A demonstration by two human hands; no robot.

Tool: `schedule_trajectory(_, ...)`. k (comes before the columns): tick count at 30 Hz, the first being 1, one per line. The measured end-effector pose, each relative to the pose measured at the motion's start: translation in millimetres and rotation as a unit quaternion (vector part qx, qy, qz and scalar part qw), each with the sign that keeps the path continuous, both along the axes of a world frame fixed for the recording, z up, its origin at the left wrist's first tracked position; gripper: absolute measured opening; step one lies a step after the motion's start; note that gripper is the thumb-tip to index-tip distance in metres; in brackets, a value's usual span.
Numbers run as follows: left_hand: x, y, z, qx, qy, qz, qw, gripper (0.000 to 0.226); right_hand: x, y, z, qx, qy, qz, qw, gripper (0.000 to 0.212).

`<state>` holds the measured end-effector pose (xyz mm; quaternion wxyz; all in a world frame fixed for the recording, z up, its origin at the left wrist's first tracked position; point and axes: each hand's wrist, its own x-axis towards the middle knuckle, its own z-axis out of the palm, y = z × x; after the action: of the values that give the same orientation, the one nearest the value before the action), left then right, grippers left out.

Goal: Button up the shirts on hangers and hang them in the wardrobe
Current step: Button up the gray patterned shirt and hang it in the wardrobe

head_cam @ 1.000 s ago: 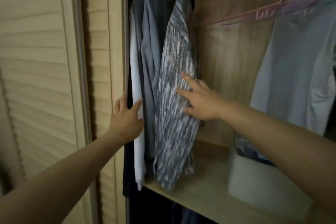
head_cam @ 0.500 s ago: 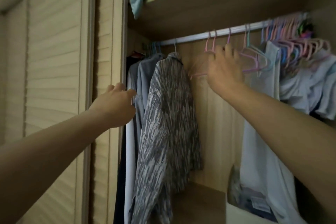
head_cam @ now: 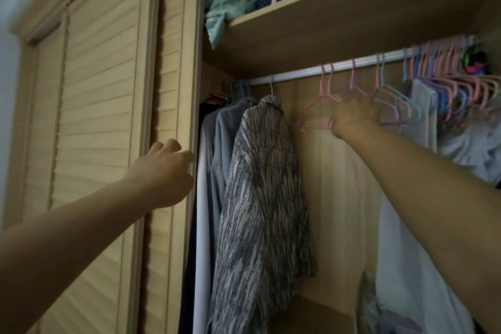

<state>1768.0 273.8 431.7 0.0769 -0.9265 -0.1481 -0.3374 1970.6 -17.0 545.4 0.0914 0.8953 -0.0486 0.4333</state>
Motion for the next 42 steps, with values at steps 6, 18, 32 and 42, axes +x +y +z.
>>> schedule_trajectory(6, 6.2, -7.5, 13.7, 0.018, -0.019, 0.008, 1.0, 0.046, 8.2, 8.1, -2.6, -0.059, -0.044, -0.039, 0.997, 0.042)
schedule_trajectory(18, 1.2, -7.9, 17.6, 0.033, -0.034, 0.015, 0.999, 0.048, 25.8, -12.8, 9.1, -0.085, -0.098, -0.1, 0.987, 0.03)
schedule_trajectory(32, 17.6, -4.9, 10.6, 0.031, -0.019, 0.025, 0.999, 0.042, 29.8, -47.2, 6.4, -0.18, -0.142, -0.042, 0.972, 0.031)
schedule_trajectory(42, 20.7, -17.0, 12.7, 0.037, -0.019, 0.01, 0.999, 0.039, 6.1, 6.5, 15.1, 0.021, -0.123, 0.169, 0.978, 0.022)
